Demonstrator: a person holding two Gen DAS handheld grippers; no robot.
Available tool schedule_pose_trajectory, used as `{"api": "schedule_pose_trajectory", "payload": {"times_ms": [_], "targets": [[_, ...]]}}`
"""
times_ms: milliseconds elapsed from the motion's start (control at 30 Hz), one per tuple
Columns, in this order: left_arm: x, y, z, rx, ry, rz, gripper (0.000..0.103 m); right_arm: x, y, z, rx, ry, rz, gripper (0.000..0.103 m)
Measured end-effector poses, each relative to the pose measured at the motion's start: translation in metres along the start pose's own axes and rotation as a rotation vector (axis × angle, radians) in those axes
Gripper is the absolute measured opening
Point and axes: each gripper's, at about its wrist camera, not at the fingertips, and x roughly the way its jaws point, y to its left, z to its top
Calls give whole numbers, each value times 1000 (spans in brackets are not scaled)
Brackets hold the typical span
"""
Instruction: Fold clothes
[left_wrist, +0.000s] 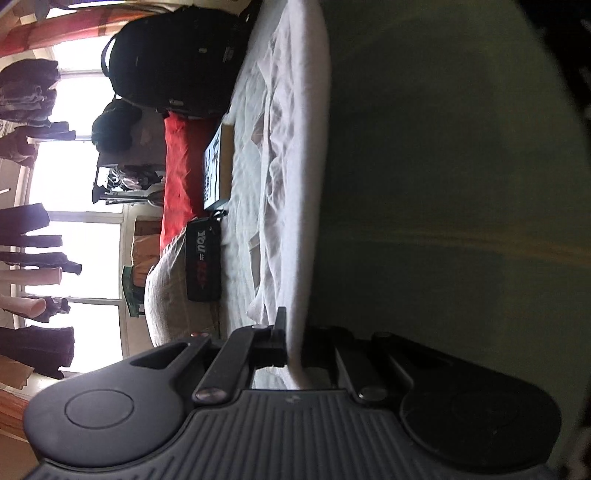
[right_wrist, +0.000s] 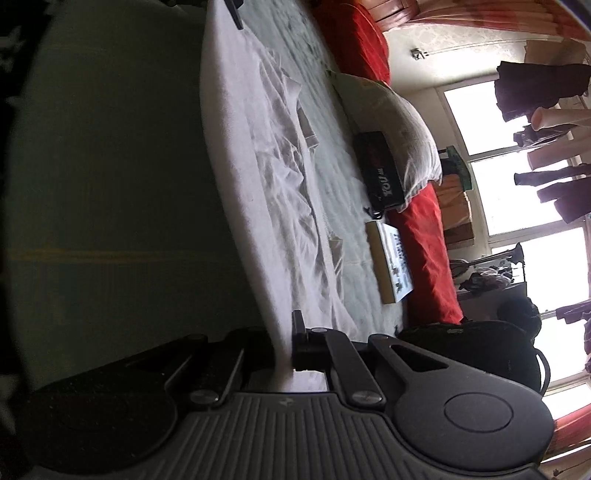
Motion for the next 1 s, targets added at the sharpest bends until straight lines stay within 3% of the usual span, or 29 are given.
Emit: {"api": "schedule_pose_trajectory", "payload": {"times_ms": [267,667,767,867,933,1000], "targets": [[-48,-26,4,34,-28,-10,1,-41,33,-9,7,8,25,5],[-40,-58,6,-34,-31,-62,1,-34,59,-14,89,34,53,6],[-38,-57,4,-81,-27,-66,2,-33,64,-17,130,41,52,11],[-43,-53,3,-123,-30,-73,11,-41,70,-25,179,47,52,14],[-51,-51,0,-144,-35,-90,12,-48,74,-31,193,54,50,25],[-57,-50,-2,-166,-40,-111,13,-55,78,-38,204,67,48,29]]}}
